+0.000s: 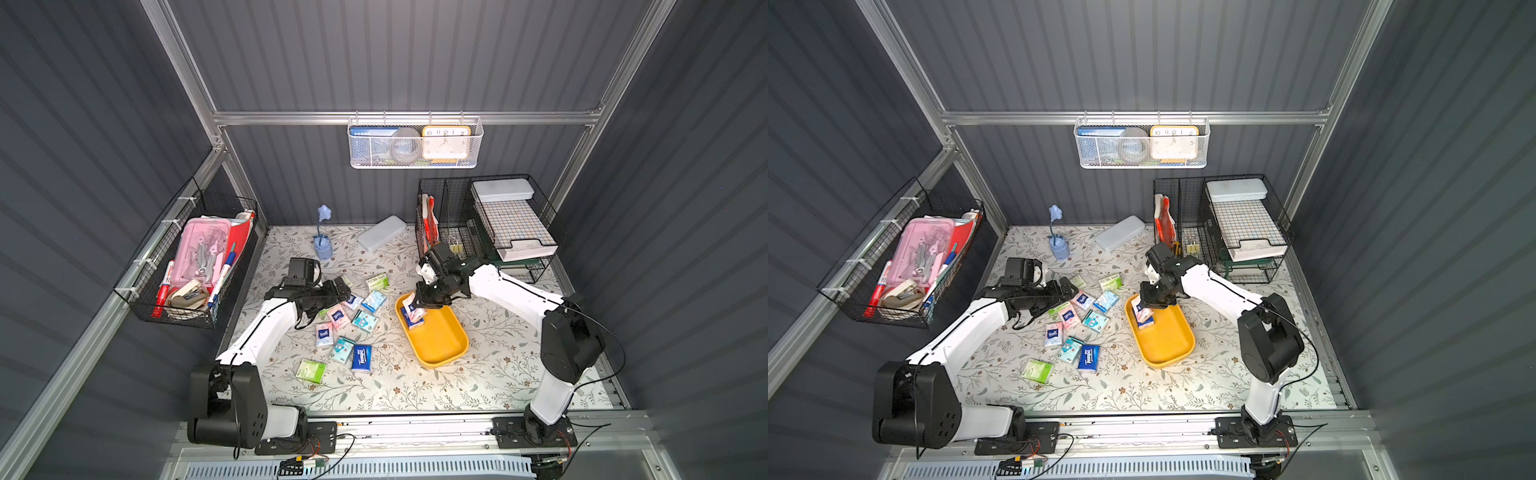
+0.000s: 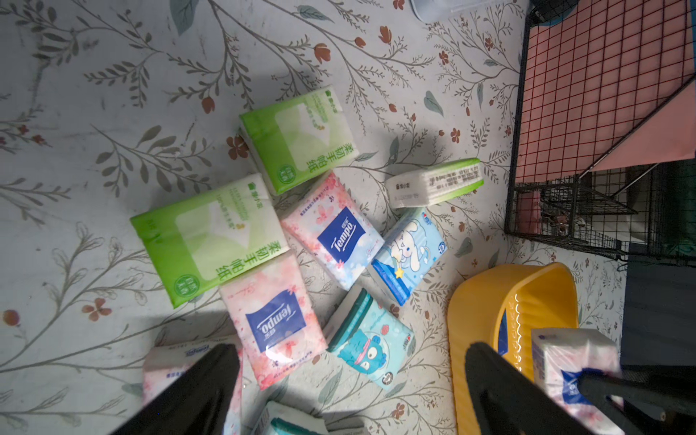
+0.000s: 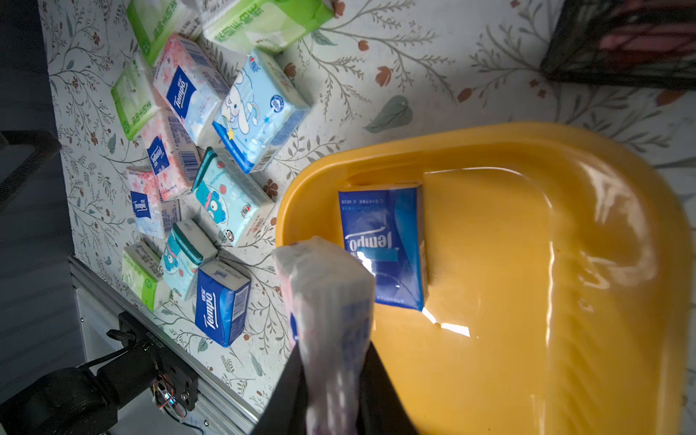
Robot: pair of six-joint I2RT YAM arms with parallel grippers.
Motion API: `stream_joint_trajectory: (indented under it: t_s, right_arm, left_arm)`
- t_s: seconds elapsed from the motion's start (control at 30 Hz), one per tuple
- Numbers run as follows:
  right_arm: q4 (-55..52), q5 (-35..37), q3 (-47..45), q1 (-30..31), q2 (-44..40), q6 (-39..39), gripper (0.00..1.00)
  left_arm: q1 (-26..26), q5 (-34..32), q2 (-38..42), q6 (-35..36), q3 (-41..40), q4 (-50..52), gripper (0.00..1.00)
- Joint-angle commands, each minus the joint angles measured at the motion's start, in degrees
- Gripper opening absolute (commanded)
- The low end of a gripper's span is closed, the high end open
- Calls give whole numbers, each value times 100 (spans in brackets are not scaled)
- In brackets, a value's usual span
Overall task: Put the pocket tissues into the storage box
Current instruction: Place the pocket tissues in the storage box.
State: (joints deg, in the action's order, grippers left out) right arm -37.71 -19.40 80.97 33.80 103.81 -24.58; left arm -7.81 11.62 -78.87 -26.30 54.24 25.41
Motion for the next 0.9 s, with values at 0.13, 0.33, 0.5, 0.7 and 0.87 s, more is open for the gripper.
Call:
stream_joint_trajectory:
  t_s: [0.13, 0.33, 0.5, 0.7, 0.87]
  right_arm:
    - [299, -510, 178, -1, 517, 67, 13]
    - [378, -563, 147, 4, 713, 85, 15]
    - [386, -500, 156, 12, 853, 50, 23]
    - [235, -143, 157, 11, 811, 128, 39]
    - [3, 230, 306, 10, 672, 246, 46]
  left_arm:
    - [-10, -99, 131, -16, 47, 142, 99]
    - [-14, -150, 207, -34, -26, 135, 99]
    - [-12, -139, 206, -42, -20, 147, 99]
    - [-10, -161, 249, -48, -22, 157, 99]
    - [-11, -150, 241, -55, -17, 142, 99]
